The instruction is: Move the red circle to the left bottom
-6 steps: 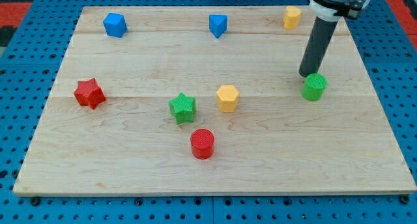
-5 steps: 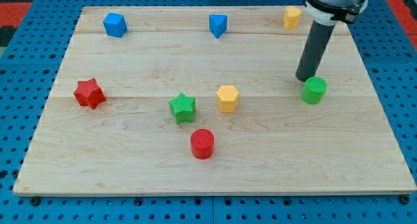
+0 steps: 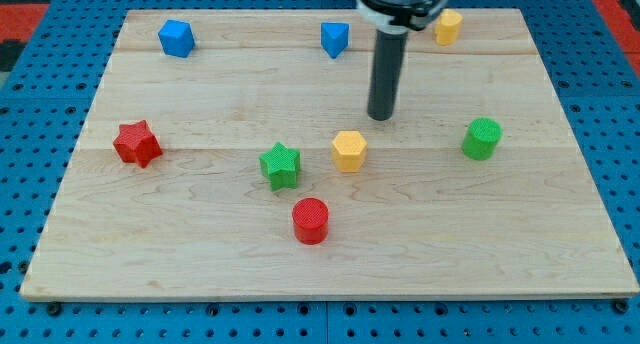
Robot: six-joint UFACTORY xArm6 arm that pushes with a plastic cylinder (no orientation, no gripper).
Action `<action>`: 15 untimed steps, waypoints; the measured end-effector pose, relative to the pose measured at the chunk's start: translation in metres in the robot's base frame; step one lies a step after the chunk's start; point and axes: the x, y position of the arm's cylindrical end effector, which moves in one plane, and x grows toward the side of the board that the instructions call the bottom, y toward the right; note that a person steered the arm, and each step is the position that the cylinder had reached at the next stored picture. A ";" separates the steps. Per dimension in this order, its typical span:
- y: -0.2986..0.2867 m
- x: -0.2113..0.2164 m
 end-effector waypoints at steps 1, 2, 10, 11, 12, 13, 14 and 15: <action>-0.029 0.004; -0.042 0.039; -0.069 0.138; -0.157 0.135; -0.113 0.126; -0.061 0.135; -0.048 0.142; -0.048 0.142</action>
